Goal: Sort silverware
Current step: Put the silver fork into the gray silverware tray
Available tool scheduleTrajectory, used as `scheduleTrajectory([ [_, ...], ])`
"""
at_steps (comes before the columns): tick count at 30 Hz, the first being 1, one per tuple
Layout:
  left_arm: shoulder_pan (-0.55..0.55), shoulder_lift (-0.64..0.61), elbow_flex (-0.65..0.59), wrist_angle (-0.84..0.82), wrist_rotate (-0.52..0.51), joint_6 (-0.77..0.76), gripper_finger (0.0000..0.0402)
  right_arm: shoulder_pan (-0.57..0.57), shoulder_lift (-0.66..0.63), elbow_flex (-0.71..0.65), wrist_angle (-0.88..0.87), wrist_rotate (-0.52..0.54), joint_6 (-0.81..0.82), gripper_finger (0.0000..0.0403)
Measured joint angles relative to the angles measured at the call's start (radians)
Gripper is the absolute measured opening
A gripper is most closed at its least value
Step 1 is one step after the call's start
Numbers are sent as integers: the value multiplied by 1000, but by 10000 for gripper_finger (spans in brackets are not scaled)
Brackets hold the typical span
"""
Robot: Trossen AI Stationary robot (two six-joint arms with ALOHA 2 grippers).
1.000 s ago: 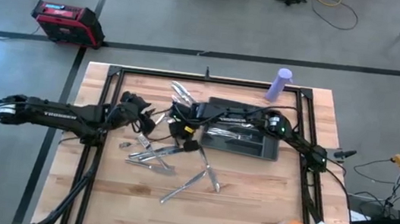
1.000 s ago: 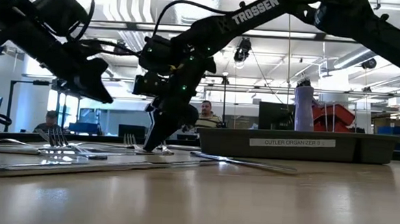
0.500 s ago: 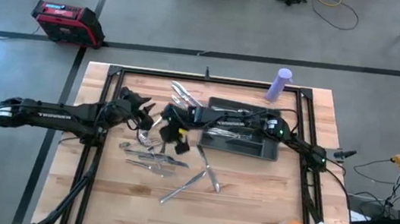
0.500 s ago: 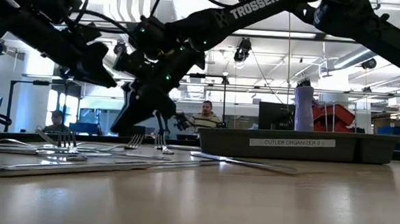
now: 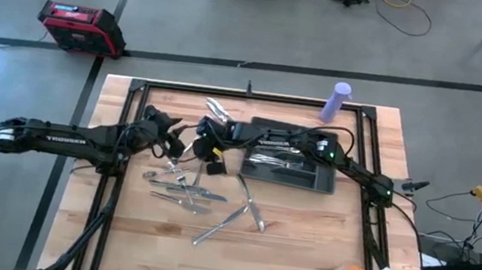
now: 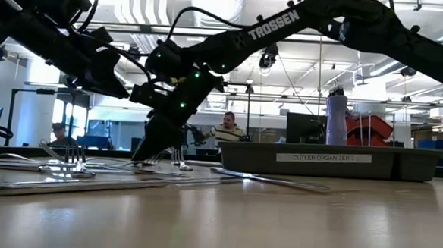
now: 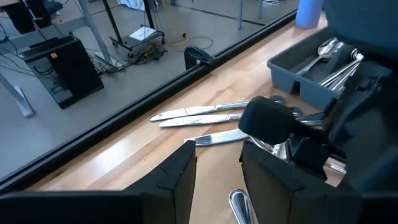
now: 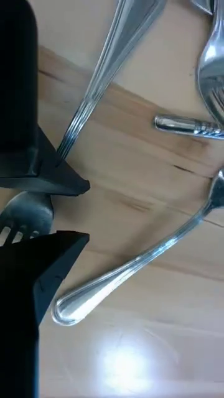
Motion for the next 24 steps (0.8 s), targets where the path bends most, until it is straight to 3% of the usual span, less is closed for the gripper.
scheduleTrajectory([
  [8, 0, 10, -5, 7, 0, 2, 116, 9, -56, 13, -233, 11, -6, 56],
  [17, 0, 18, -11, 22, 2, 10, 116, 2, -60, 94, -403, -157, -262, 78],
  [24, 0, 22, -18, 9, 3, 9, 116, 2, -42, 60, -463, -153, -430, 79],
])
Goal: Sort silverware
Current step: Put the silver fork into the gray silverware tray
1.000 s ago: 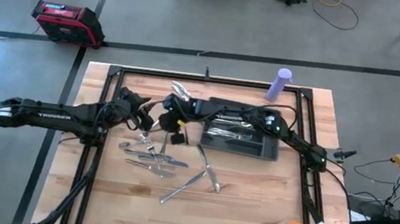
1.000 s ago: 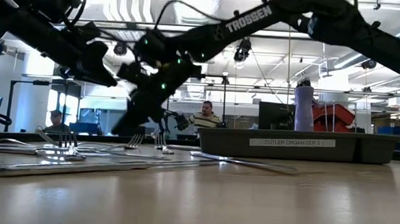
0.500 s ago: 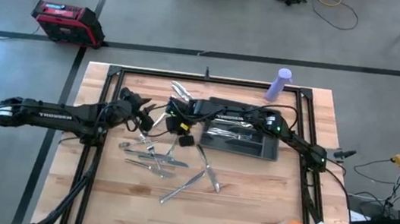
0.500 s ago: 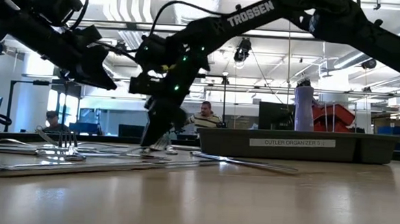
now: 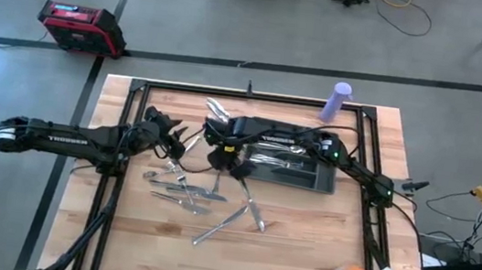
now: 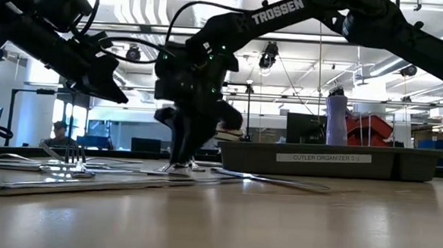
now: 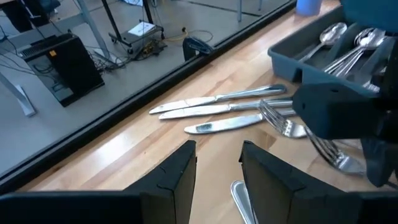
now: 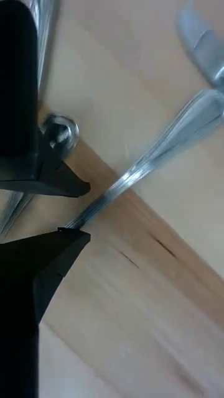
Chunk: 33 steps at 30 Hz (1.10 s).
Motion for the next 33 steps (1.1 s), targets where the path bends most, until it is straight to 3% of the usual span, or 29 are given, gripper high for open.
scheduleTrajectory([
  [9, 0, 10, 0, 24, -1, -3, 116, 0, 34, -4, 53, 37, -69, 37],
  [13, 0, 11, 0, 33, -1, -3, 116, 0, 42, -6, 41, 37, -63, 8],
  [18, 0, -9, 3, 40, -1, 14, 116, 2, 42, -1, 26, 36, -1, 1],
  [24, 0, -63, 21, 41, -2, 63, 116, 6, 40, 35, 12, 35, 140, 2],
  [27, 0, -86, 31, 41, 0, 86, 116, 17, 44, 74, -21, 42, 135, 5],
  [33, 0, -118, 36, 40, 2, 106, 116, 33, 46, 115, -23, 38, 112, 62],
])
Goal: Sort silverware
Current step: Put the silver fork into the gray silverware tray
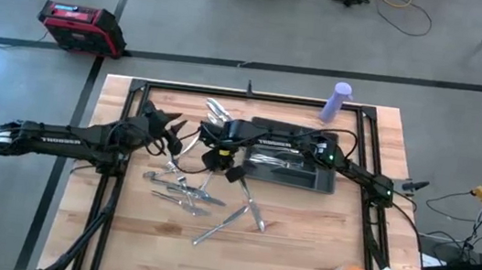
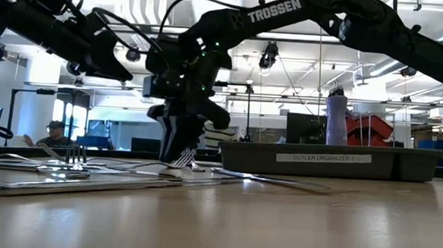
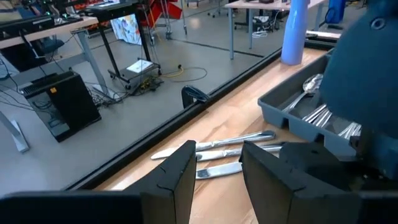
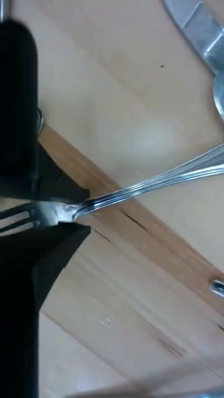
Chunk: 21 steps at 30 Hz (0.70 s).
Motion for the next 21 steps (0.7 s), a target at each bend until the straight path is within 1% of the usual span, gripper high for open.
scheduleTrajectory([
  [4, 0, -3, 0, -1, -1, 0, 116, 0, 0, -2, 2, -13, -24, 115],
  [6, 0, -3, 0, 2, -2, 0, 116, 0, 0, -6, 23, -51, -35, 134],
  [8, 1, -1, 0, 3, -2, 0, 116, 0, 0, -14, 55, -90, -32, 143],
  [10, 1, 0, 0, 3, -2, -4, 116, -1, 0, -27, 82, -101, -30, 143],
  [12, 1, -1, 0, 3, 2, -6, 116, -2, -2, -51, 99, -103, -30, 133],
  [15, 1, -2, 0, -1, 4, -6, 116, -3, -3, -87, 105, -107, -29, 106],
  [18, 1, -8, 0, 2, 5, -5, 116, -3, -9, -119, 112, -113, -27, 70],
  [21, 1, -16, 0, 5, 6, -4, 116, -3, -11, -141, 118, -113, -22, 26],
])
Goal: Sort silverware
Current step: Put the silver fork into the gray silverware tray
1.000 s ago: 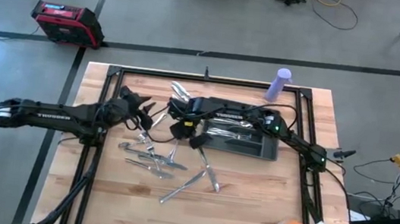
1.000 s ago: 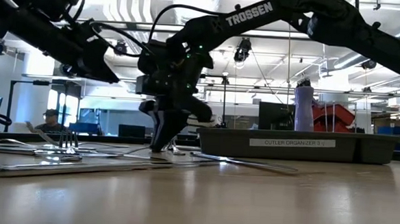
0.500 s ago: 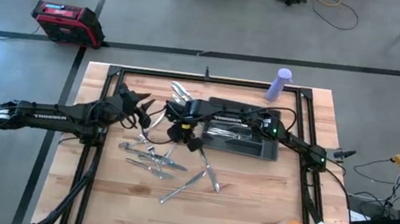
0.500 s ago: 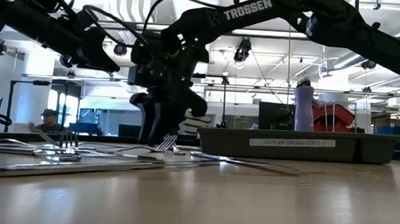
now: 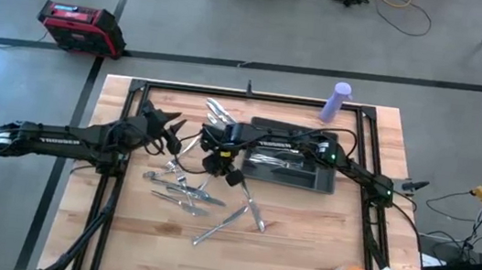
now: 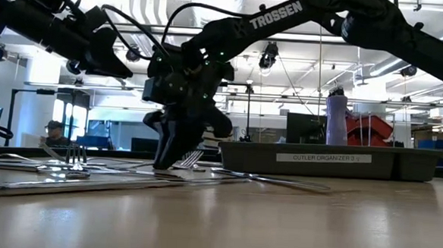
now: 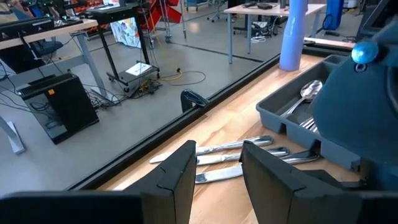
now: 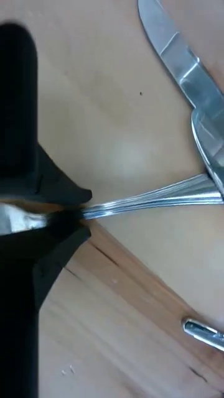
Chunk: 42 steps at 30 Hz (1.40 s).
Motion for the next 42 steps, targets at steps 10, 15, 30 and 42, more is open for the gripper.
scheduleTrajectory([
  [10, 0, -28, 0, 5, 4, 8, 116, 1, -6, -3, 19, 73, 105, 3],
  [15, 0, -63, 0, 59, -4, 82, 116, 4, -31, -8, 31, 97, 181, 1],
  [30, 1, -116, 101, 68, -38, 191, 116, 11, -53, 152, -129, 264, 372, 0],
  [42, 0, -151, 97, 33, -34, 182, 116, 19, -250, 64, -311, 258, 526, 0],
])
